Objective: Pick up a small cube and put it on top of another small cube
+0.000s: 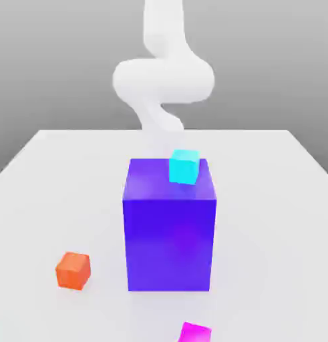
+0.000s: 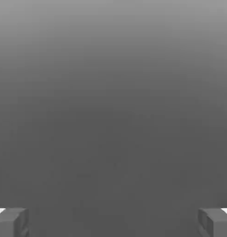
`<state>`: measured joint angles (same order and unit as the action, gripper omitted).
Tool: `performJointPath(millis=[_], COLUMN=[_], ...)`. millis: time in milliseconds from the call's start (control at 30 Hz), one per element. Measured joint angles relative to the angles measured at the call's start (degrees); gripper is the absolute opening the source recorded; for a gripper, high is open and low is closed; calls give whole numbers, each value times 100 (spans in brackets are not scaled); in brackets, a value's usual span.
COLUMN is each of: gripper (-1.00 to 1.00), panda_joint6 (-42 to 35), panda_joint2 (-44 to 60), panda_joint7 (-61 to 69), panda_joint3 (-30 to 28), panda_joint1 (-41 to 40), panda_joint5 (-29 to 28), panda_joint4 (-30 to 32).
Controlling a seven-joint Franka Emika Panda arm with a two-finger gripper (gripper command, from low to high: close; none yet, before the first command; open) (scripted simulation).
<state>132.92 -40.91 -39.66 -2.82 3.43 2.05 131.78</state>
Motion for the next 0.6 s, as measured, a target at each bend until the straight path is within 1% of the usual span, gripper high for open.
performJointPath(millis=[167, 333, 467, 600], gripper=[0, 0, 0, 0], panda_joint6=[233, 455, 619, 798], panda_joint2=[1011, 1999, 2795, 3577], panda_joint7=[1288, 2578, 3612, 4603], panda_joint3=[-560, -995, -1210, -1265], panda_joint1=[675, 1211, 1510, 1674], panda_joint5=[449, 946, 1350, 1685], panda_joint4=[-1, -3, -9, -10])
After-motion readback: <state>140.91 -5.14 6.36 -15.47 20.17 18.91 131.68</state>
